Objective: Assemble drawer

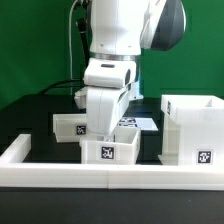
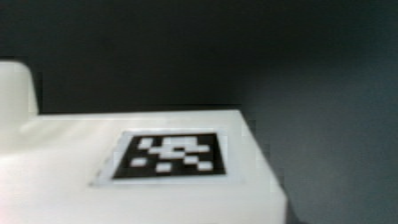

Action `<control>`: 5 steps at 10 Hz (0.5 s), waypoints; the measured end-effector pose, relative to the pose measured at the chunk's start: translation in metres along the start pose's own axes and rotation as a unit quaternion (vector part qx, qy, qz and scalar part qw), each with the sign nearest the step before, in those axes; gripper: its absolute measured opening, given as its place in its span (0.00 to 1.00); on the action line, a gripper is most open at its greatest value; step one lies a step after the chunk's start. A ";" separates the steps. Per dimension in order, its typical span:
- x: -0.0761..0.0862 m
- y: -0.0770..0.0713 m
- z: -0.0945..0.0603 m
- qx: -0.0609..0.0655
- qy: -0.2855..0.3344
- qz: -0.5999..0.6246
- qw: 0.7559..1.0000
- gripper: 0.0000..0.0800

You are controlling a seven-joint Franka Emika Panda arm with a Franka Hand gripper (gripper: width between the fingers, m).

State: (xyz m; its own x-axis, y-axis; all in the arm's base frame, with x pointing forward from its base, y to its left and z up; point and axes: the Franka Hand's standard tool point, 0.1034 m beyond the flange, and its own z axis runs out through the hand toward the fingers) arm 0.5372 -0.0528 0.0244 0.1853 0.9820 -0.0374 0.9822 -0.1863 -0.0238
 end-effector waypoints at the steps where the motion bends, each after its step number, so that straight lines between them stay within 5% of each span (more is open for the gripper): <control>1: -0.002 0.000 0.000 0.000 -0.004 -0.042 0.999 0.05; 5: 0.005 -0.005 0.003 0.000 -0.005 -0.098 0.995 0.05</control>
Offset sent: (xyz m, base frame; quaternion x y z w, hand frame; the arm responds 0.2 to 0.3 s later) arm -0.0038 0.0188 -0.0050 -0.0129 0.0200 -0.1260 0.9917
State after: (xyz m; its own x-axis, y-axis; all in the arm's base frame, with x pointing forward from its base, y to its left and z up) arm 0.5335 -0.0476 0.0209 -0.0109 0.9990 -0.0423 0.9994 0.0096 -0.0327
